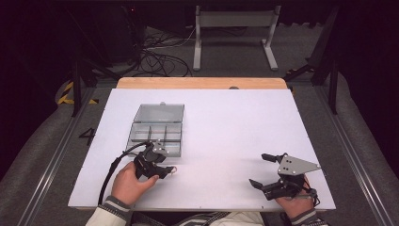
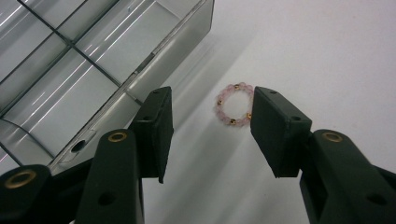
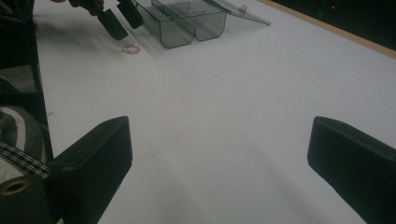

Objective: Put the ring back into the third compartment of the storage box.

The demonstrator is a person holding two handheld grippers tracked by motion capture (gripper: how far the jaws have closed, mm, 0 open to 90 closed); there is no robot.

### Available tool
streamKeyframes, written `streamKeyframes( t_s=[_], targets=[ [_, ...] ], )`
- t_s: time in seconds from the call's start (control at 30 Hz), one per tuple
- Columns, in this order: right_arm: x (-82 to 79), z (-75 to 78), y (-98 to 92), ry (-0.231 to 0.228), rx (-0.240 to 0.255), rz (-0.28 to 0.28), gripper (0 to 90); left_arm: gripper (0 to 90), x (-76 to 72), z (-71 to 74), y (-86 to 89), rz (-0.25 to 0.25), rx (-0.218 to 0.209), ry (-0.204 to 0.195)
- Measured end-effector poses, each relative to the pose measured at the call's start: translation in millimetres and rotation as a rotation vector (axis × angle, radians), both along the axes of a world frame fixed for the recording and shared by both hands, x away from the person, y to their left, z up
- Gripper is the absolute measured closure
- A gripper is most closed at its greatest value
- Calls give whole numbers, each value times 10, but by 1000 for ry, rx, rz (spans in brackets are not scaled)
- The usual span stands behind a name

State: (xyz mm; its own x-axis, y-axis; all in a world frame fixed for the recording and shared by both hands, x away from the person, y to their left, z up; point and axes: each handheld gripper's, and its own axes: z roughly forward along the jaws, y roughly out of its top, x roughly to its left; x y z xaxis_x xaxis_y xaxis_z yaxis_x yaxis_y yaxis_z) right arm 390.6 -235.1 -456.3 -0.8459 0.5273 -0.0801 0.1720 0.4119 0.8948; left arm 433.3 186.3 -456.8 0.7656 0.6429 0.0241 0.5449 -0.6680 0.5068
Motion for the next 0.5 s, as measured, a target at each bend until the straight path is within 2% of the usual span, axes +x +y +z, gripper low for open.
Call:
streamKeyframes(
  t_s=[0.17, 0.3, 0.5],
  targets=[
    [1, -1, 3, -1, -4, 2, 72, 517, 13, 0, -21, -3, -3, -4],
    [-1, -1, 5, -2, -6, 4, 72, 581, 29, -8, -48, -22, -4, -4],
    [-1, -1, 6, -3, -8, 7, 72, 656, 45, -31, -107, -30, 35, -23]
  ],
)
